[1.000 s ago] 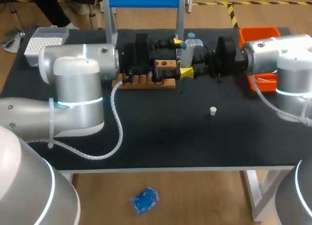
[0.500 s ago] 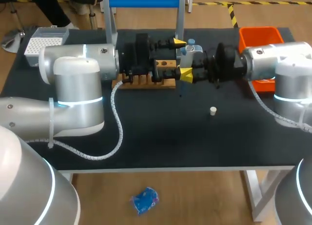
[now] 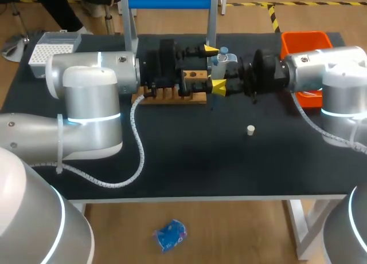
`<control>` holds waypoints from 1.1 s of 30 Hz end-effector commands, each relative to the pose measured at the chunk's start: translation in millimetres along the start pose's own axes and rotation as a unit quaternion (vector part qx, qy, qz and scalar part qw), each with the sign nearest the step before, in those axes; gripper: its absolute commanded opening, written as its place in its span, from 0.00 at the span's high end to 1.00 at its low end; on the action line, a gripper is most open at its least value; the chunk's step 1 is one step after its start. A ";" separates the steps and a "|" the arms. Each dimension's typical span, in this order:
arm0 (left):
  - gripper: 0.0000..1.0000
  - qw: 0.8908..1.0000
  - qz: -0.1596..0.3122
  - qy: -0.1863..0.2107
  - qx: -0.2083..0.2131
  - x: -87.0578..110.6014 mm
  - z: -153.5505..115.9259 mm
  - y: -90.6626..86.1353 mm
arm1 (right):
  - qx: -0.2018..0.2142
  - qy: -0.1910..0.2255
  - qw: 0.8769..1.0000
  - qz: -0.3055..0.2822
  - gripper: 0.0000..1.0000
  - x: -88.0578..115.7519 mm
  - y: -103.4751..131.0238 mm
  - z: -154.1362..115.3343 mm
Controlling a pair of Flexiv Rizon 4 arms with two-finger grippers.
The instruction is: Invert the test tube, pick up the pipette, mount the tip to pipette, aspirate from beaker and dispense into the tube, eject the tip, return the pipette, and cap with the stopper.
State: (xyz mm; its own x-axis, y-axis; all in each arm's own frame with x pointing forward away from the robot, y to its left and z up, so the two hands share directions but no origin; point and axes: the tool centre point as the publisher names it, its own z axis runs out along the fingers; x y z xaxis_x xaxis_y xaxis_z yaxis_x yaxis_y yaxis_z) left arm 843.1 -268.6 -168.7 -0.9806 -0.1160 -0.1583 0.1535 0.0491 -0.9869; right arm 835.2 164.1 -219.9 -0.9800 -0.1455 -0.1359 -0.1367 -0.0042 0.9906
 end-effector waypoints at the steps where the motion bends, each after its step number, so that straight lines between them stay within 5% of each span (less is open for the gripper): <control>1: 0.00 1.000 0.001 -0.003 0.000 0.9 1.8 0.3 | -0.001 -0.002 1.000 -0.002 1.00 -0.5 1.2 -0.1; 18: 0.00 1.000 0.001 -0.003 0.000 0.9 1.8 0.3 | -0.001 -0.002 1.000 -0.005 1.00 -4.8 5.1 -9.3; 20: 0.20 1.000 0.001 -0.003 0.000 0.9 1.8 0.3 | -0.002 -0.002 1.000 -0.004 1.00 -4.8 4.9 -9.2; 24: 0.34 1.000 0.001 -0.003 0.000 0.9 1.8 0.3 | -0.002 0.000 1.000 -0.004 1.00 -4.6 4.2 -7.4; 28: 0.28 1.000 0.001 -0.003 0.000 0.9 1.8 0.3 | -0.002 0.002 1.000 -0.004 1.00 -5.0 3.8 -5.8; 32: 0.00 1.000 0.001 -0.003 0.000 0.9 1.8 0.3 | 0.000 0.003 1.000 -0.004 1.00 -5.0 3.8 -4.7; 33: 0.00 1.000 0.001 -0.003 0.000 0.9 1.8 0.3 | 0.000 0.003 1.000 -0.004 1.00 -5.0 3.8 -4.5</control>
State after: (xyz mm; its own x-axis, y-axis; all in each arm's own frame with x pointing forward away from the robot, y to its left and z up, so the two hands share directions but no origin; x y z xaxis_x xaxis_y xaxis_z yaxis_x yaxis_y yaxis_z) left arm 843.1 -268.4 -168.5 -0.9806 -0.1152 -0.1583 0.1534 0.0502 -0.9869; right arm 839.1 160.2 -215.4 -0.9783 -0.1490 -0.1437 -0.1444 -0.0062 0.9895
